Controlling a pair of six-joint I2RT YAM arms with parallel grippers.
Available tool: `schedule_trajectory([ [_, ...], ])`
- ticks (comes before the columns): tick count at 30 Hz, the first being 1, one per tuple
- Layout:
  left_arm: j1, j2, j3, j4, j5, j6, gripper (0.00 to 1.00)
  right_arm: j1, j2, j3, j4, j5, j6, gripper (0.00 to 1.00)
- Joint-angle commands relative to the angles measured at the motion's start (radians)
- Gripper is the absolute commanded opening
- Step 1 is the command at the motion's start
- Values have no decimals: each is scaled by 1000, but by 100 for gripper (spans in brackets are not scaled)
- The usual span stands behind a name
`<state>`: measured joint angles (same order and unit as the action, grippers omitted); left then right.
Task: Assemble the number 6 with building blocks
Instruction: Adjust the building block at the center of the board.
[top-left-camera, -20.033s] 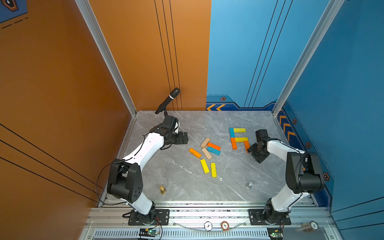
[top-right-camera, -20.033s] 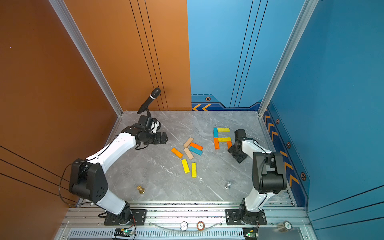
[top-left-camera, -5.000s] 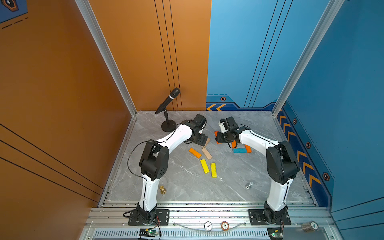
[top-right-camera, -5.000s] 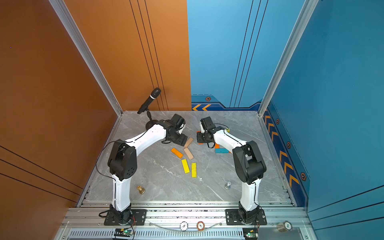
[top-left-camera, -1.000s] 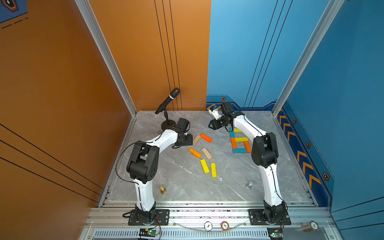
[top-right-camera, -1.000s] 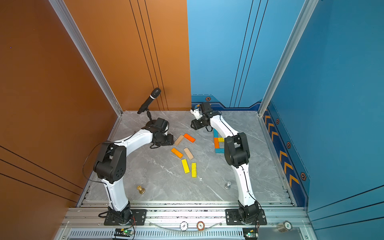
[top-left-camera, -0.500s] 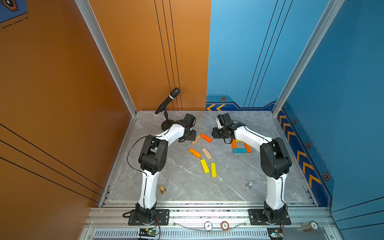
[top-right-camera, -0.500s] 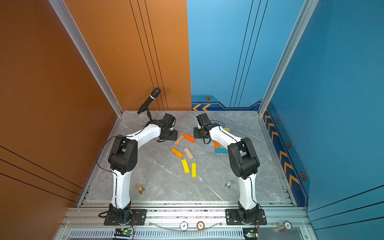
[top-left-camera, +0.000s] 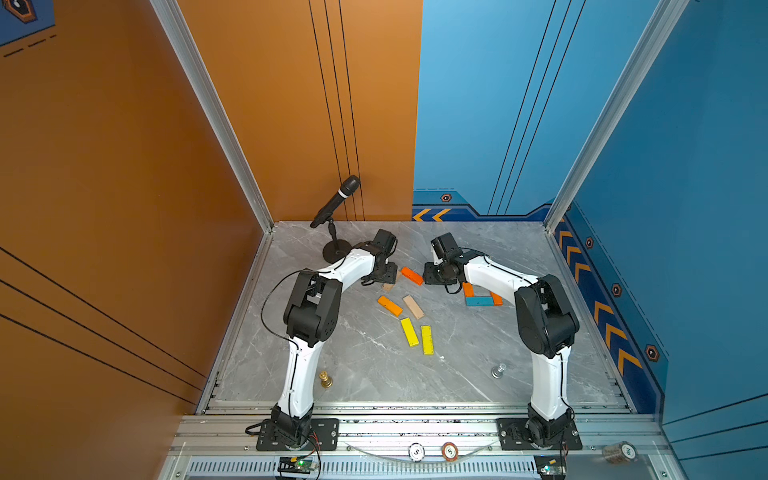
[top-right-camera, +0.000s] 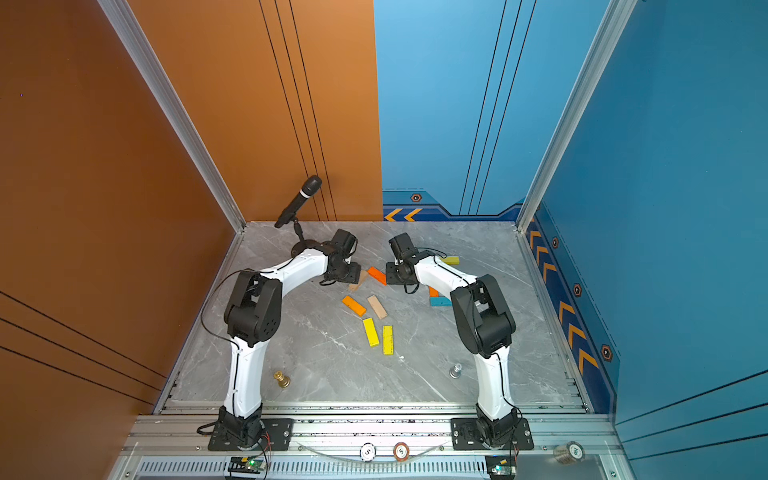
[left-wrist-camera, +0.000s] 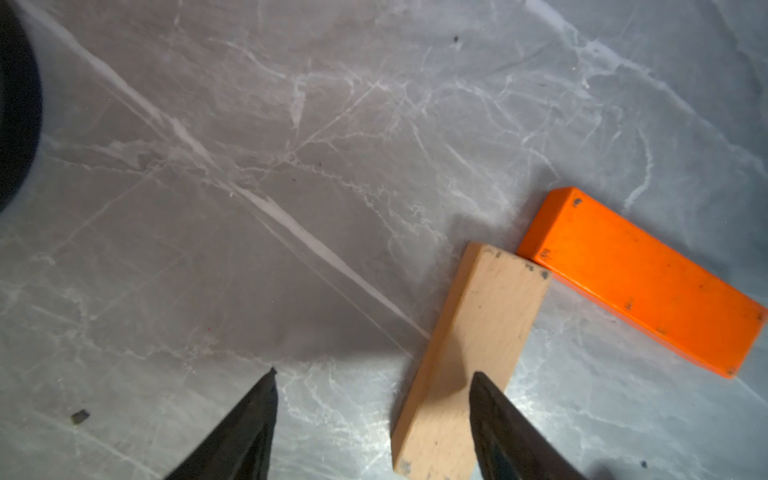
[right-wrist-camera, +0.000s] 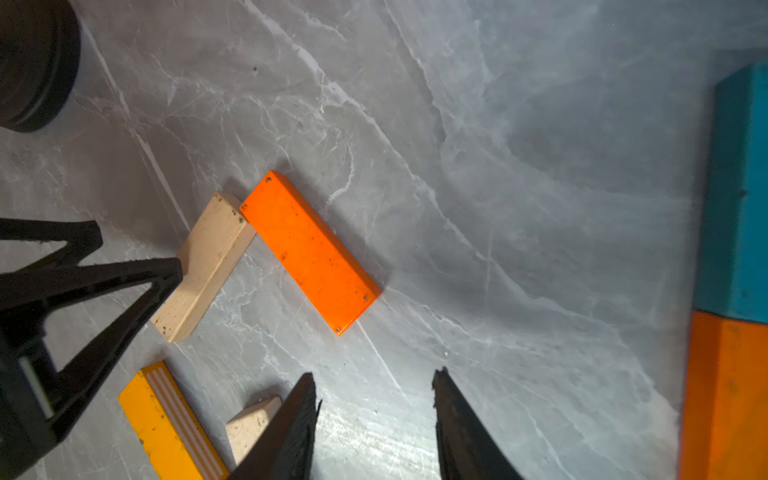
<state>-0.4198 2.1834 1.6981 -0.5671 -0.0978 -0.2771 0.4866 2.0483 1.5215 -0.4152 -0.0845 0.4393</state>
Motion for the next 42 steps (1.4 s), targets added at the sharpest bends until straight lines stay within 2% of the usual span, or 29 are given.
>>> schedule_trajectory([
  [1,16,-13,-19,20,40,-14,74,13,46,40,-57,14,-1,47],
  [7,40,-52,-80,94,119,-60,76,31,68,55,-46,29,-97,49],
  [12,53,-82,-131,137,142,-71,77,32,60,63,-40,35,-174,51],
  [22,75,-124,-203,183,192,-124,77,24,108,140,-31,-40,-457,52],
  [32,69,-98,-178,162,198,-129,77,14,240,357,-194,-97,-633,52],
  [42,54,-38,-110,115,164,-114,78,12,328,441,-252,-125,-764,50],
])
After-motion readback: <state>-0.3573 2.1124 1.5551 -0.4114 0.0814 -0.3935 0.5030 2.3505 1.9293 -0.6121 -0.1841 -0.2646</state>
